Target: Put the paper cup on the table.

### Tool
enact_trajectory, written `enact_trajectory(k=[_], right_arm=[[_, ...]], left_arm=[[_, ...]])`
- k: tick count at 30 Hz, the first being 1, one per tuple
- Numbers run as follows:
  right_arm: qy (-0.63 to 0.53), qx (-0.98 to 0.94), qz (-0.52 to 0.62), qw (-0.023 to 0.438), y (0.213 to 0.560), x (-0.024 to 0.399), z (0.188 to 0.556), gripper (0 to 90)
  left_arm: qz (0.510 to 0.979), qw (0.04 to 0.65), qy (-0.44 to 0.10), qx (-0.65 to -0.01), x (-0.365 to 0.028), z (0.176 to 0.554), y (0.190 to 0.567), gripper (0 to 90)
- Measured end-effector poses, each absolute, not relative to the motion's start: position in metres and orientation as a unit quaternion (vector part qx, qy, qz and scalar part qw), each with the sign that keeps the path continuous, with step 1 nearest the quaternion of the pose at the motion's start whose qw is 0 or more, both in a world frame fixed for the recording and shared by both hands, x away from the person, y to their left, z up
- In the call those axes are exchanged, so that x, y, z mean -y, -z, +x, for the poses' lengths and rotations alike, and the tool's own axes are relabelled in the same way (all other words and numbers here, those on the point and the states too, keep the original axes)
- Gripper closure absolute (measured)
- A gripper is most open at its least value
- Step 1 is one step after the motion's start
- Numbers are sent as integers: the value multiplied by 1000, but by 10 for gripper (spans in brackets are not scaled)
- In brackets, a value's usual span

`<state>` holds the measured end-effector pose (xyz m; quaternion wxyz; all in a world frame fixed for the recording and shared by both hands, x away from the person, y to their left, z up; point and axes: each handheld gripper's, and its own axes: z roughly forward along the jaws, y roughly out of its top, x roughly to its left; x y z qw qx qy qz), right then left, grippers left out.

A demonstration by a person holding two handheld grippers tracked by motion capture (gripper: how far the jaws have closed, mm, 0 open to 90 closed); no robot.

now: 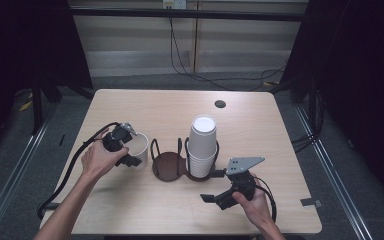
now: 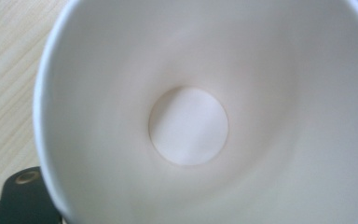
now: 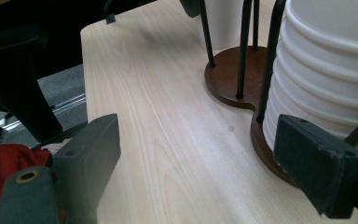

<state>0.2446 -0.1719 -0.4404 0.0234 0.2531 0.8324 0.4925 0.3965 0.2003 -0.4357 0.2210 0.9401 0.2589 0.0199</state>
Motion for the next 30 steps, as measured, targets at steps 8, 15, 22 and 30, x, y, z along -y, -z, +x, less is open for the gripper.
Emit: enact_trajectory(k=[8,15,22,30], right_arm=[[-492,-832,257,23,441,172,246,150],[-491,-832,257,24,441,172,245,150],[-492,-831,260,27,441,173,246,150],[-495,-827,266,31,441,176,245,150]], left_arm=[[930,257,-26,-263,-218,388,437,151],[915,294,-29,-277,-234,374,438,156],[893,350,-46,-281,-248,354,428,181],[864,401,-64,-298,-260,335,424,194]])
